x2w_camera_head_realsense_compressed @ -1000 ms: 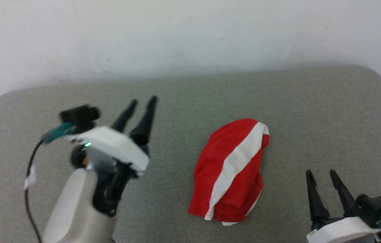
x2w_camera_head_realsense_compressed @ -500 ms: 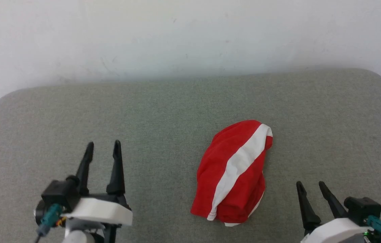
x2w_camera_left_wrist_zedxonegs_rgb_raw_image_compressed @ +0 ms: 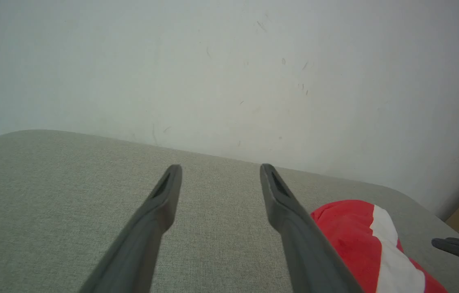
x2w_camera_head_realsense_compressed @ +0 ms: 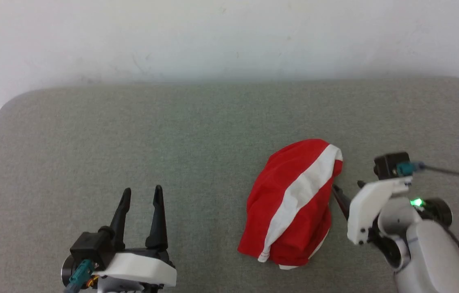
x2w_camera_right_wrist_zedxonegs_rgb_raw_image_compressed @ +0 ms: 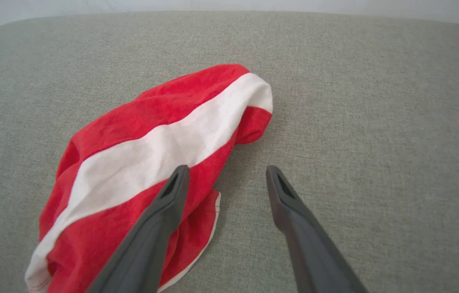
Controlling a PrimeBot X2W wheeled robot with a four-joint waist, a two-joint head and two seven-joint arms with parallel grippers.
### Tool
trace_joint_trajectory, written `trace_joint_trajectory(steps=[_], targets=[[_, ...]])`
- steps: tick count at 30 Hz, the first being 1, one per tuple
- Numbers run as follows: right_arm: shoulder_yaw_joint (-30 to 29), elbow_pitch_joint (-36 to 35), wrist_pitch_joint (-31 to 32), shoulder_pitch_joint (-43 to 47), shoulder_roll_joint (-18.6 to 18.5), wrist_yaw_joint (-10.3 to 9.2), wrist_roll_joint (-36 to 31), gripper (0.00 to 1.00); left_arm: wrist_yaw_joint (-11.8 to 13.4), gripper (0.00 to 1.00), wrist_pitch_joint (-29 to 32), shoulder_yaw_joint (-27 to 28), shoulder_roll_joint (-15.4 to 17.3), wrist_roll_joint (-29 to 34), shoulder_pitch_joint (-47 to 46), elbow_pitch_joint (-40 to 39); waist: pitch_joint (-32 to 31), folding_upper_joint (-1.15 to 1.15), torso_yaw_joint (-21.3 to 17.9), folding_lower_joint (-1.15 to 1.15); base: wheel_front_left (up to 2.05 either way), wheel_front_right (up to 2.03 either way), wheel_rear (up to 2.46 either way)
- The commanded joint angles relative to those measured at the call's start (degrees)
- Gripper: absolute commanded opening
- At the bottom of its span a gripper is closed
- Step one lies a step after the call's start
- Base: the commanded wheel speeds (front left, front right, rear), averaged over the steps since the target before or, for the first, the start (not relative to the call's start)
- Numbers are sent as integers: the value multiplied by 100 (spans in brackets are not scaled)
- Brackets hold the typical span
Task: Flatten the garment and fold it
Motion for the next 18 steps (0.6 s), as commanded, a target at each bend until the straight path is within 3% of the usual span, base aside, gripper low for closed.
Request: trace_joint_trajectory(steps=[1, 7, 12, 13, 14, 15, 18], targets=[[9, 109, 254, -238, 4, -5, -160, 100, -45, 100, -27, -12, -18, 53, -50, -3, 193, 0, 169, 0, 0, 0, 0], [-57, 829, 1024, -1050, -4, -5, -625, 100, -105, 100, -28, -63, -83, 28, -247, 31, 540, 0, 465, 0, 0, 0, 0], [63, 1280, 870, -1349, -41, -5, -697, 100, -136, 100, -28, -121, -107, -27, -402, 59, 733, 0, 688, 0, 0, 0, 0], [99, 1347, 818, -1400, -41, -5, -657, 38, -136, 100, -28, -126, -110, -32, -420, 57, 760, 0, 712, 0, 0, 0, 0], [149, 1396, 741, -1453, -40, -5, -611, 16, -133, 100, -28, -128, -111, -35, -429, 58, 774, 0, 727, 0, 0, 0, 0], [220, 1435, 661, -1506, -50, -5, -571, 0, -133, 100, -28, -131, -113, -39, -436, 58, 789, 0, 743, 0, 0, 0, 0], [473, 1476, 371, -1739, -87, -5, -384, 0, -105, 100, -28, -144, -115, -81, -449, 45, 816, 0, 756, 0, 0, 0, 0]])
